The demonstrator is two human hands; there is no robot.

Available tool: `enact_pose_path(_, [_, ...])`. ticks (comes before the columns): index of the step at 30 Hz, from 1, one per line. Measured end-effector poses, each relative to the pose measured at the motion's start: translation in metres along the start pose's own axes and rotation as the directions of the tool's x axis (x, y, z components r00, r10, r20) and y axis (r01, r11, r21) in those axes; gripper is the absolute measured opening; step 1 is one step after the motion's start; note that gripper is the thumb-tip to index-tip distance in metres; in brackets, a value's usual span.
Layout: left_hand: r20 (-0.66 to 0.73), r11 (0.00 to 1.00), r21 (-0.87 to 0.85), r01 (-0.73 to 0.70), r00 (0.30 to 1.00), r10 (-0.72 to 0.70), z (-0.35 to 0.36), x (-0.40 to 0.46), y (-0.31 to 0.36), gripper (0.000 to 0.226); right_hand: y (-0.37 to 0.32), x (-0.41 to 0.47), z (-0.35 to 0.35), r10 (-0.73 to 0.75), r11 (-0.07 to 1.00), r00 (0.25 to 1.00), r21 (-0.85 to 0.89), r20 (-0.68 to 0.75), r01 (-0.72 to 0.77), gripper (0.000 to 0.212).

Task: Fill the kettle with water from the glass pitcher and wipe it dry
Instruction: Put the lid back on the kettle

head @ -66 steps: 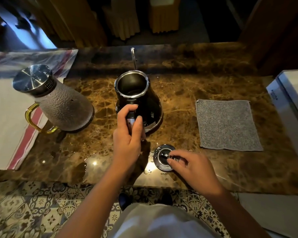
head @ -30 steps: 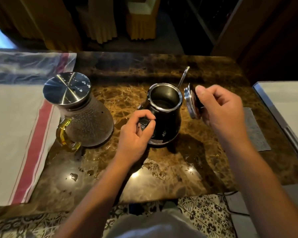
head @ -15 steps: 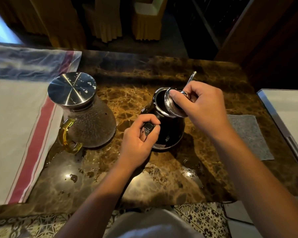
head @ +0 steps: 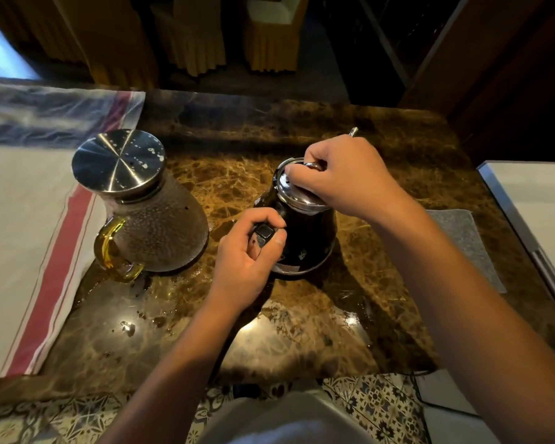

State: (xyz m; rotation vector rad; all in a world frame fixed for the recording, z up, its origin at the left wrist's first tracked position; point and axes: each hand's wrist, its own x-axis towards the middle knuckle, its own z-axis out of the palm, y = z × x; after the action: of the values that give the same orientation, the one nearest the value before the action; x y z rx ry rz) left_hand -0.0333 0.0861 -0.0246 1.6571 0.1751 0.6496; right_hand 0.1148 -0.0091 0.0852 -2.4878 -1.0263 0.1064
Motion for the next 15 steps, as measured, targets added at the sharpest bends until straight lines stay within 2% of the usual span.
enact_pose_path(3, [-0.004, 1.000, 0.012, -0.003, 1.000, 0.003, 0.001, 0.000, -0.001, 0.014, 0.000, 0.007, 0.001, 0.039, 0.999, 0.999, -0.009, 0.012, -0.038, 0.041])
enact_pose_path(10, [0.004, 0.999, -0.030, 0.024, 1.000, -0.024, 0.001, 0.001, -0.004, 0.011, 0.000, 0.001, 0.011, 0.043, 0.997, 0.993, -0.054, -0.111, -0.049, 0.043])
enact_pose_path(15, [0.011, 1.000, 0.001, 0.006, 1.000, -0.006, 0.000, 0.000, -0.006, 0.013, -0.004, -0.004, 0.012, -0.002, 0.979, 0.996, -0.205, -0.085, -0.016, 0.045])
